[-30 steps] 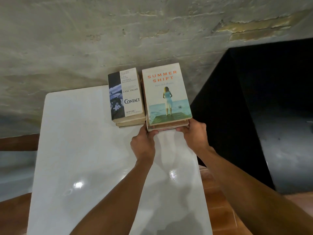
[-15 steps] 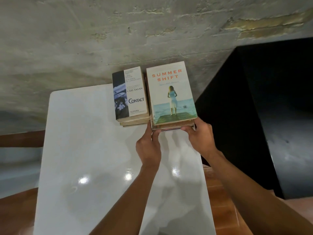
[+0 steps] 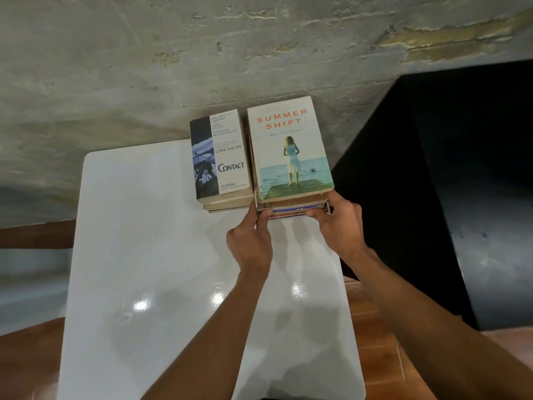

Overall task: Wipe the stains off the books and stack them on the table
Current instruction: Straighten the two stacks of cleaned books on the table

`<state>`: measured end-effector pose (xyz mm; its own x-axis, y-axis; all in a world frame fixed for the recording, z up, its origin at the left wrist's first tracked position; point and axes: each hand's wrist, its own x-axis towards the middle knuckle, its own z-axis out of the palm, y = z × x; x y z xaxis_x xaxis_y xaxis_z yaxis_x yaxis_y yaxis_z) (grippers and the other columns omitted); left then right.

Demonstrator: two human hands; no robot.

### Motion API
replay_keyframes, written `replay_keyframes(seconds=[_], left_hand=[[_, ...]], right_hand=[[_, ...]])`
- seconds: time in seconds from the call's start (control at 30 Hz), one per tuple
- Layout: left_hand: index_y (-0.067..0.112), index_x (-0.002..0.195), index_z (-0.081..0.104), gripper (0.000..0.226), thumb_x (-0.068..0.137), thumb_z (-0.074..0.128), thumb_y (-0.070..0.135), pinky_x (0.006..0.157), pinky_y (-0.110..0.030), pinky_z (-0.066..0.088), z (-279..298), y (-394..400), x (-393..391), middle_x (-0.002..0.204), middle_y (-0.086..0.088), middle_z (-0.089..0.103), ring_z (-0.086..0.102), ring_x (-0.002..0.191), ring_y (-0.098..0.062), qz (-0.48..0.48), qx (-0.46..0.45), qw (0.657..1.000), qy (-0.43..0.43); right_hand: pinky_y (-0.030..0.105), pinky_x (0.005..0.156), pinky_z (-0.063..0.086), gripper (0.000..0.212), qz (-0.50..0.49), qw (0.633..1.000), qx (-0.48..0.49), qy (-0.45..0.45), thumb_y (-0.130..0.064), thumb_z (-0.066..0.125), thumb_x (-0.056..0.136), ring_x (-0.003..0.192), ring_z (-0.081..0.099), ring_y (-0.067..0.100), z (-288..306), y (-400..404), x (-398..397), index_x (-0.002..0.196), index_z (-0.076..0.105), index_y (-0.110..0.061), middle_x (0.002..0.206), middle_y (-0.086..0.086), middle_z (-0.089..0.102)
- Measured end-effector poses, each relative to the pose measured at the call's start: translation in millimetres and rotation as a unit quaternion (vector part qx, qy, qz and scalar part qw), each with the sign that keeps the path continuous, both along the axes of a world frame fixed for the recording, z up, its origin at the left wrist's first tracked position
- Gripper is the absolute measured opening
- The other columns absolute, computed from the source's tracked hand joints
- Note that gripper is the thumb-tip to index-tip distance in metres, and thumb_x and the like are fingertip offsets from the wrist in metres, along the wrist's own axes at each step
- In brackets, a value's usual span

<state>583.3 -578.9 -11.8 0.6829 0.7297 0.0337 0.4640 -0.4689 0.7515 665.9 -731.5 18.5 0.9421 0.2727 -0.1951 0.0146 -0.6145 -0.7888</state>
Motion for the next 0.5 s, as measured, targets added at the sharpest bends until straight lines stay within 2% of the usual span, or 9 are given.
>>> replay_keyframes(seconds=[0.03,0.13,0.2,0.27,0.33,0.43,0.5], left_hand=[[0.020,0.127,0.070,0.033,0.096,0.066,0.031,0.058,-0.031,0.048,-0.1,-0.3,-0.1,0.070,-0.003,0.074,0.058,0.052,-0.026,-0.003,-0.003,1.000,-0.005],[0.020,0.126,0.071,0.033,0.096,0.066,0.031,0.058,-0.031,0.049,-0.9,0.0,-0.2,0.070,0.000,0.074,0.056,0.051,-0.026,-0.003,-0.014,1.000,-0.021],[0.019,0.127,0.070,0.032,0.096,0.067,0.028,0.056,-0.022,0.044,-0.2,1.3,-1.9,0.070,0.002,0.074,0.054,0.052,-0.024,-0.005,-0.023,0.999,-0.027],[0.018,0.128,0.069,0.034,0.096,0.067,0.026,0.055,-0.017,0.039,1.2,1.3,-4.3,0.070,0.003,0.073,0.052,0.055,-0.024,-0.007,-0.033,0.999,-0.031],[0.017,0.130,0.067,0.036,0.095,0.068,0.025,0.055,-0.019,0.040,2.2,-0.8,-5.9,0.073,0.002,0.074,0.051,0.054,-0.024,-0.002,-0.062,0.997,-0.038],[0.020,0.130,0.065,0.037,0.094,0.070,0.023,0.057,-0.016,0.038,3.5,-3.1,-7.9,0.073,-0.001,0.074,0.040,0.054,-0.012,0.013,-0.102,0.993,-0.051],[0.020,0.131,0.065,0.038,0.093,0.071,0.023,0.057,-0.010,0.034,3.0,-3.4,-9.2,0.072,0.000,0.073,0.040,0.053,-0.006,0.007,-0.094,0.995,-0.046]], right_hand=[[0.003,0.091,0.040,0.041,-0.004,1.000,0.001,-0.003,-0.014,0.075,0.087,0.114,0.061,0.006,0.3,0.1,-0.1,0.127,0.065,-0.015,0.121,-0.006,0.070],[0.009,0.094,0.041,0.039,-0.019,1.000,0.003,-0.016,-0.012,0.075,0.088,0.115,0.063,0.011,0.4,1.5,0.0,0.126,0.065,-0.013,0.120,-0.004,0.071],[0.013,0.096,0.045,0.039,-0.019,1.000,0.007,-0.022,-0.011,0.074,0.088,0.114,0.064,0.013,1.0,3.0,-1.1,0.126,0.065,-0.012,0.119,-0.003,0.071],[0.025,0.099,0.050,0.039,-0.018,0.999,0.009,-0.030,-0.011,0.074,0.088,0.113,0.065,0.016,0.7,3.1,-2.1,0.126,0.065,-0.012,0.118,-0.002,0.072],[0.035,0.099,0.054,0.039,-0.021,0.999,0.013,-0.040,-0.010,0.074,0.088,0.112,0.066,0.018,0.6,2.7,-3.9,0.126,0.065,-0.012,0.118,-0.001,0.072],[0.035,0.099,0.054,0.039,-0.033,0.999,0.021,-0.028,-0.009,0.073,0.088,0.112,0.065,0.016,2.9,3.1,-6.1,0.126,0.066,-0.012,0.118,-0.002,0.072],[0.036,0.101,0.053,0.040,-0.029,0.999,0.023,-0.020,-0.009,0.074,0.088,0.112,0.064,0.016,2.9,3.4,-6.3,0.127,0.065,-0.011,0.118,-0.002,0.071]])
